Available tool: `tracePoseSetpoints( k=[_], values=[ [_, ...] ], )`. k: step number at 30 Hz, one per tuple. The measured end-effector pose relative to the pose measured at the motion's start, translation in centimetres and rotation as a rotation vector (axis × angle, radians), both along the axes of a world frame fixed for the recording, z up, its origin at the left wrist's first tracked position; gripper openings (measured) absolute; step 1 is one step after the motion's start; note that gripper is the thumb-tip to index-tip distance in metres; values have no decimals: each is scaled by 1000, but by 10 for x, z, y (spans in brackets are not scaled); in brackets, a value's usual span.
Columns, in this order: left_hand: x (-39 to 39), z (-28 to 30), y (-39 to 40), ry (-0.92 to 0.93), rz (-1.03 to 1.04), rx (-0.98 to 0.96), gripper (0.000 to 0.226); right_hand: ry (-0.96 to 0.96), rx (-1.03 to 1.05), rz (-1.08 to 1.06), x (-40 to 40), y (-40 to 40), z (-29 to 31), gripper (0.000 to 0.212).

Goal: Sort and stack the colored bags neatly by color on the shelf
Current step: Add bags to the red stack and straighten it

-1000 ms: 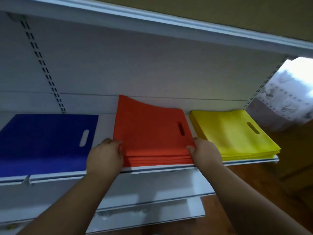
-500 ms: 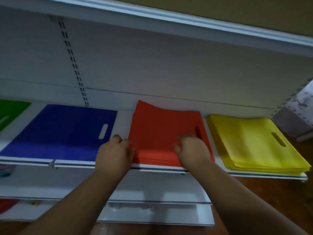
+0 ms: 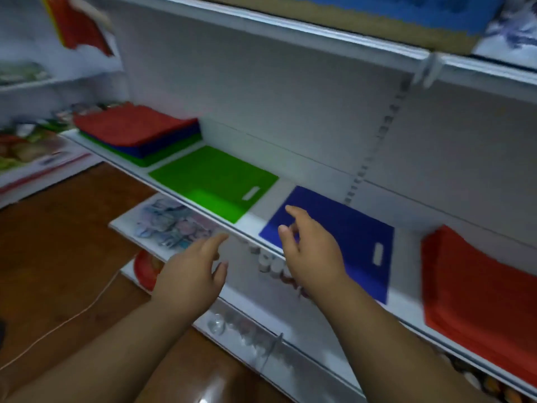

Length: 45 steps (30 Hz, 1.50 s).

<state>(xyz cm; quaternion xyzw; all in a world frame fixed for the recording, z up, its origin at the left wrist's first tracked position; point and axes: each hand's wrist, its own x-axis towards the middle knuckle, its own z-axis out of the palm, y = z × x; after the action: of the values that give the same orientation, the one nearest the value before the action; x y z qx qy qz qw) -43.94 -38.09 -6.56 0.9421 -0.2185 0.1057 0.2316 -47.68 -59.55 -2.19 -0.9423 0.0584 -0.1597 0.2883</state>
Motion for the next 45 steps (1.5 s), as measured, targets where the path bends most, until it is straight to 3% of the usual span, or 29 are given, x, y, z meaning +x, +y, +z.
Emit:
tracePoseSetpoints(
  k=[6,15,24,27,30,33,37,40,43,45],
  values=[
    [37,12,125,101,220,-26,54,-31,2,167,84,122,11,47],
    [144,2,202,82,413,-78,56,4,6,296,226,198,15,58],
    [245,1,265,117,509,-120,48,269,17,331,385,266,6,75],
    [269,-10,284,180,467,-137,46,394,-20,285,410,277,-9,76],
    [310,-19,309,270,381,-215,45,474,46,228,420,284,-15,63],
    [357,-22,325,512,224,-438,44,419,140,60,412,290,-19,39],
    [416,-15,335,837,102,-823,51,276,76,-190,402,305,-19,20],
    [447,-19,341,819,210,-986,45,119,88,-279,385,320,-22,6],
    [452,-20,344,706,279,-860,32,26,31,-381,357,323,-29,17],
    [447,-19,342,628,184,-723,29,-12,-14,-459,338,319,-26,23]
  ],
)
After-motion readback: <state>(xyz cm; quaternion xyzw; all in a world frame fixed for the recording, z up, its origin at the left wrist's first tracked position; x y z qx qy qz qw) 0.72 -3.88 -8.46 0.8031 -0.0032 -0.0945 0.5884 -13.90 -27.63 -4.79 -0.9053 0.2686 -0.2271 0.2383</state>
